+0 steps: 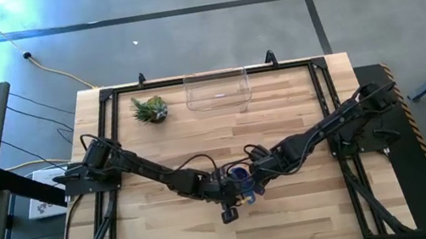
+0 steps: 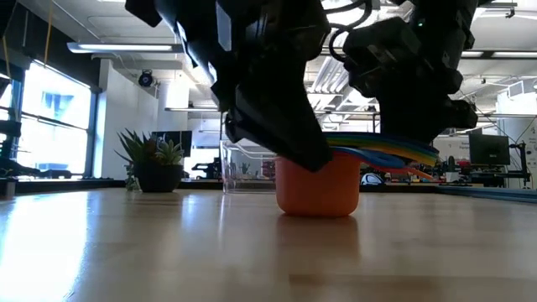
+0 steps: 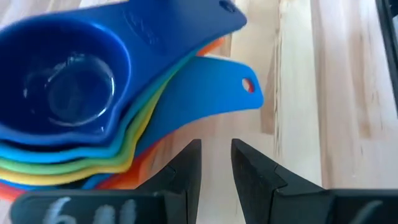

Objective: Nest measuring cups in basket
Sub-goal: Adjust the stacked measuring cups

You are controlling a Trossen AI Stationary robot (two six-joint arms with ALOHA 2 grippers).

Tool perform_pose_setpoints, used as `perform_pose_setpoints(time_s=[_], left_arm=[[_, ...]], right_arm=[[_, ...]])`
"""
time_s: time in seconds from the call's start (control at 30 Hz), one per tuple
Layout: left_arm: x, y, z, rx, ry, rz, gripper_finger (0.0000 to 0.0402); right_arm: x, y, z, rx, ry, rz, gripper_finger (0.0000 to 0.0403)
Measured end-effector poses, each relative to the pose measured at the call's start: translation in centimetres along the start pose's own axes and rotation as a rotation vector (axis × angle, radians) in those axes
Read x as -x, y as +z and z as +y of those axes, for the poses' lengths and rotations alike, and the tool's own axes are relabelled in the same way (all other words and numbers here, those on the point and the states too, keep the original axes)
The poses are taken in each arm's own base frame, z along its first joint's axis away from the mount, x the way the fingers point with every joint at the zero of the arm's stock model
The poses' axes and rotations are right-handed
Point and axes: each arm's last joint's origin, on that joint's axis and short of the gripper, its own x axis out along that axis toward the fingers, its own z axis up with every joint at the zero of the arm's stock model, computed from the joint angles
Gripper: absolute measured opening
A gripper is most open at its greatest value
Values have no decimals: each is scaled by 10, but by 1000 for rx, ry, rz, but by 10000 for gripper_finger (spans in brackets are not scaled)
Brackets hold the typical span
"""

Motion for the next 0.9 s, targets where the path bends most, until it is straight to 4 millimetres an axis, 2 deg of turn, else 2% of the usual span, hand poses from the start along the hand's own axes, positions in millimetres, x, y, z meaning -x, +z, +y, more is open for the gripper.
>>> perform_pose_setpoints(time_s=[0.5,0.77,0.9], left_arm=[[-8,7,18,42,30,-15,78],[-8,4,19,36,38,21,78],[-8,2,20,25,44,35,78]], right_arm=[[-8,-7,14,-23,112,37,87],[-8,-10,8,-45,53,81,87],[1,-9,6,-76,46,61,87]])
